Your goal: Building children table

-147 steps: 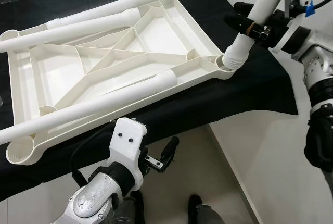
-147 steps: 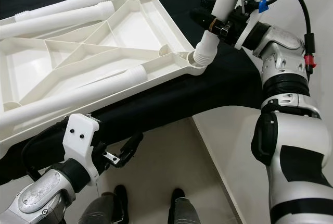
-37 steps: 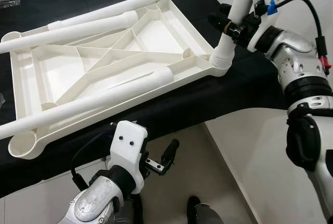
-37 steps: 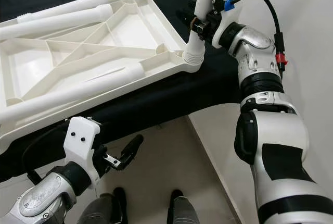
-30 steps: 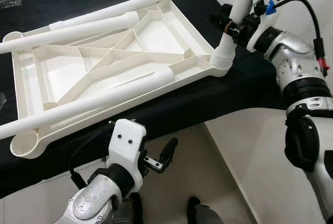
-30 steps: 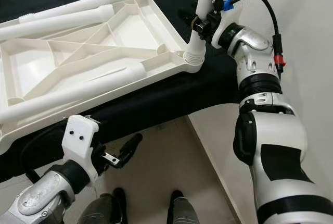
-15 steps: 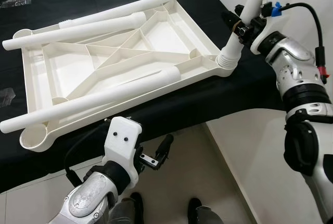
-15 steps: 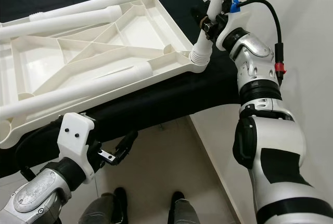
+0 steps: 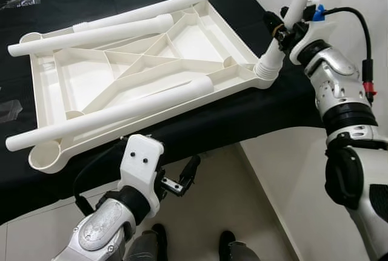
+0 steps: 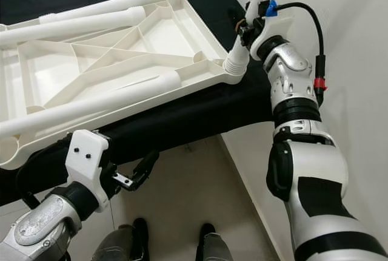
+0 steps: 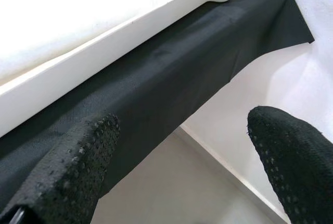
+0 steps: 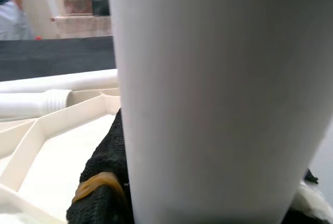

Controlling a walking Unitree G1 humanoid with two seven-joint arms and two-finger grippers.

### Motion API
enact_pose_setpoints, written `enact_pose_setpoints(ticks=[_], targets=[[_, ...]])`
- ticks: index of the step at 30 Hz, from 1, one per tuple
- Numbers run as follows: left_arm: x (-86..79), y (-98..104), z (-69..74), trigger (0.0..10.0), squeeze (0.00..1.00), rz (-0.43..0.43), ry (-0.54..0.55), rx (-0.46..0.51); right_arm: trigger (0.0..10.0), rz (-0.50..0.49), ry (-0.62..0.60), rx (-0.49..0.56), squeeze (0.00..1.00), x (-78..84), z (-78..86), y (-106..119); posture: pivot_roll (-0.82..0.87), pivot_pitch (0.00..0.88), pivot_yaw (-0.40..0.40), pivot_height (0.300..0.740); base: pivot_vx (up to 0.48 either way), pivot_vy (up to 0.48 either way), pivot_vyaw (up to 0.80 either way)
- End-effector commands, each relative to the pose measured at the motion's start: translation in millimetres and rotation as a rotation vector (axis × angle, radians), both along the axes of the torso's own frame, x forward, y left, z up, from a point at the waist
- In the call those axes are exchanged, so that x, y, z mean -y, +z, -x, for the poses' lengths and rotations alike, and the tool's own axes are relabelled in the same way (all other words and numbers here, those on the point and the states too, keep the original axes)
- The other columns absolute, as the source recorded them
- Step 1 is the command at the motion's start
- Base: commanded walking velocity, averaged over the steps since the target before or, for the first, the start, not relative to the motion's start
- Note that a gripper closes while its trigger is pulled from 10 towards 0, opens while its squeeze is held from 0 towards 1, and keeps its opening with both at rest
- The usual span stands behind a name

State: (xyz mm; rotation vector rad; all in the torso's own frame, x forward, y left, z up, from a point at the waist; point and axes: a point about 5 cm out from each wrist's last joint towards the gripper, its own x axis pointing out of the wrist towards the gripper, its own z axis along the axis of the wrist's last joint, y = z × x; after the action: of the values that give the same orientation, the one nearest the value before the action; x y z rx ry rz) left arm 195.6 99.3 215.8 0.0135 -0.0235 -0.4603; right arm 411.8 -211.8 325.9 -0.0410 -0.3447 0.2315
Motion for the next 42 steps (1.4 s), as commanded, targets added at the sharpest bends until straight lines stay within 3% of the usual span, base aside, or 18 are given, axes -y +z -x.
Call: enact_pose_setpoints(ticks=[1,9,14,18,22,30,42], targets=[[-0.7,-1.8,1.0,10.0,0.0,-0.006,-0.008,-0.006,10.0,-0.011,-0.098,-0.268,0.0,8.8,-3.3,-66.5,0.17,0.381,0.002,0.74,0.0,0.0,0.0],[0.1,-1.1,-0.1,10.0,0.0,-0.002,-0.005,-0.003,10.0,-0.07,-0.223,-0.296,0.0,0.4,-7.1,-70.7,0.16,0.386,-0.006,0.74,0.0,0.0,0.0],[0.4,-1.0,-0.5,10.0,0.0,-0.001,-0.005,-0.002,10.0,-0.056,-0.228,-0.295,0.0,-5.7,-8.3,-70.6,0.16,0.386,-0.006,0.74,0.0,0.0,0.0],[1.0,-0.7,-0.9,10.0,0.0,0.001,-0.002,0.001,10.0,-0.041,-0.332,-0.294,0.0,-15.3,-10.8,-68.2,0.15,0.382,-0.014,0.74,0.0,0.0,0.0],[1.6,-1.0,-0.9,10.0,0.0,0.004,-0.002,0.0,10.0,-0.026,-0.338,-0.295,0.0,-25.8,-12.1,-68.7,0.15,0.376,-0.016,0.74,0.0,0.0,0.0],[1.2,3.1,-4.0,10.0,0.0,0.01,0.007,0.022,10.0,-0.131,-0.456,-0.33,0.0,-32.7,-13.2,-69.2,0.14,0.376,-0.027,0.74,0.0,0.0,0.0],[0.0,2.0,-5.0,10.0,0.0,0.005,0.014,0.023,10.0,-0.163,-0.578,-0.297,0.0,-42.1,-12.8,-62.5,0.14,0.38,-0.033,0.74,0.0,0.0,0.0]])
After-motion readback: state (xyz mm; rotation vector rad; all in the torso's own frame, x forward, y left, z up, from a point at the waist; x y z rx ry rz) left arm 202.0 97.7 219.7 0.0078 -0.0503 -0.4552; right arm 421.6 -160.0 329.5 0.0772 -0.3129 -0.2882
